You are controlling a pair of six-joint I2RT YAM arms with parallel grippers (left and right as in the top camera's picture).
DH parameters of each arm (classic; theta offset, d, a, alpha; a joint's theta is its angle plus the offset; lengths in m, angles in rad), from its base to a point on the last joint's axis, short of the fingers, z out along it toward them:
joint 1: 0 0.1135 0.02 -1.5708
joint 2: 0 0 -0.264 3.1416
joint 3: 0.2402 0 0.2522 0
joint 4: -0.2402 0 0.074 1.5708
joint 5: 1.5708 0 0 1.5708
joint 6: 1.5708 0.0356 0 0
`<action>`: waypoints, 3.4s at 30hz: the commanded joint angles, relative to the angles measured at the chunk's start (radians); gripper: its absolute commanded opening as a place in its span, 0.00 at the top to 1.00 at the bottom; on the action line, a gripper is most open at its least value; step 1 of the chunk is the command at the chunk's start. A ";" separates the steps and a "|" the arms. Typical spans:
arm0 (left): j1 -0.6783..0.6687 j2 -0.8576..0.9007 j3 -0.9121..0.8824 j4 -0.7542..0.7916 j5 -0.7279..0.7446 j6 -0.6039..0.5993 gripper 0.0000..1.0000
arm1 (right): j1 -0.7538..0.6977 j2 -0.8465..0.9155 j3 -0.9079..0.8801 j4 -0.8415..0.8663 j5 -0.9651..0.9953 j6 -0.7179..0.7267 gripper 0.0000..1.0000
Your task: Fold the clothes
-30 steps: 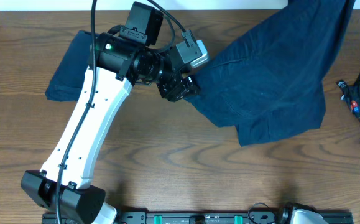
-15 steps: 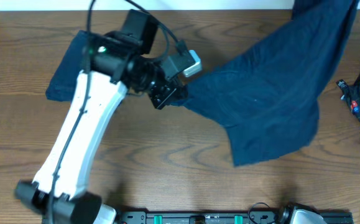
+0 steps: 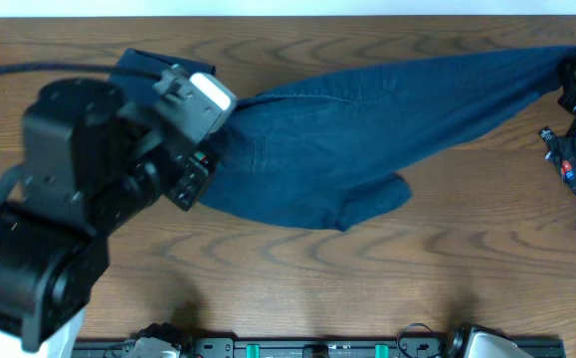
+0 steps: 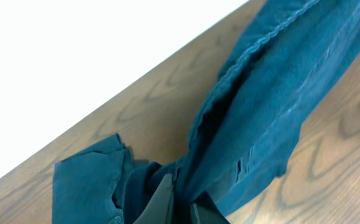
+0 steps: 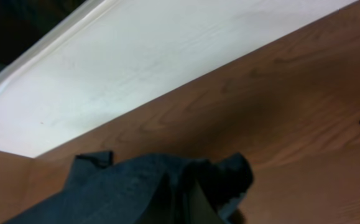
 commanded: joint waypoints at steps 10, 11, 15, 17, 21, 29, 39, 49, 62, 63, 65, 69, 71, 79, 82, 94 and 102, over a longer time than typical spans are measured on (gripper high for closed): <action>0.004 -0.142 0.082 0.037 -0.042 -0.117 0.94 | -0.008 -0.164 0.013 -0.030 0.119 -0.061 0.99; 0.004 -0.148 0.111 0.033 -0.026 -0.124 0.94 | -0.008 -0.183 0.019 -0.034 0.118 -0.052 0.99; 0.004 -0.161 0.241 0.018 0.027 -0.132 0.94 | -0.008 -0.257 0.070 -0.074 0.124 -0.031 0.99; 0.004 -0.161 0.285 -0.001 0.046 -0.132 0.94 | -0.008 -0.285 0.102 -0.099 0.131 -0.018 0.99; 0.004 -0.161 0.302 -0.020 0.051 -0.132 0.94 | -0.008 -0.323 0.163 -0.150 0.176 -0.014 0.99; 0.004 -0.107 0.301 -0.026 0.048 -0.130 0.94 | -0.008 -0.290 0.175 -0.173 0.204 -0.014 0.99; 0.005 0.293 0.303 0.014 -0.058 -0.127 0.94 | -0.008 -0.001 0.175 0.087 0.045 -0.011 0.99; 0.006 0.500 0.747 0.164 0.052 -0.066 0.94 | -0.153 0.139 0.176 0.618 -0.283 0.034 0.99; 0.003 0.680 0.569 -0.447 0.081 -0.001 0.94 | -0.172 0.244 0.143 -0.127 -0.049 -0.390 0.99; 0.003 0.696 0.538 -0.467 0.092 -0.016 0.94 | -0.167 0.256 0.128 -0.165 -0.039 -0.414 0.99; 0.003 0.731 0.447 -0.507 0.104 -0.044 0.94 | -0.150 0.288 0.067 -0.258 -0.037 -0.477 0.99; 0.003 0.743 0.246 -0.510 0.104 -0.087 0.94 | -0.118 0.330 -0.103 -0.322 0.016 -0.502 0.99; 0.003 0.738 0.159 -0.510 0.105 -0.123 0.94 | -0.111 0.340 -0.196 -0.321 0.052 -0.502 0.99; -0.009 0.668 -0.124 -0.509 0.220 -0.138 0.94 | -0.112 0.344 -0.395 -0.307 0.252 -0.390 0.99; -0.050 0.606 -0.253 -0.490 0.244 -0.138 0.94 | -0.112 0.344 -0.411 -0.337 0.351 -0.317 0.95; -0.125 0.427 -0.421 -0.478 0.239 -0.146 0.66 | -0.112 0.344 -0.411 -0.340 0.361 -0.303 0.64; -0.125 0.396 -0.421 -0.410 0.224 -0.146 0.62 | -0.109 0.344 -0.412 -0.252 0.200 -0.344 0.64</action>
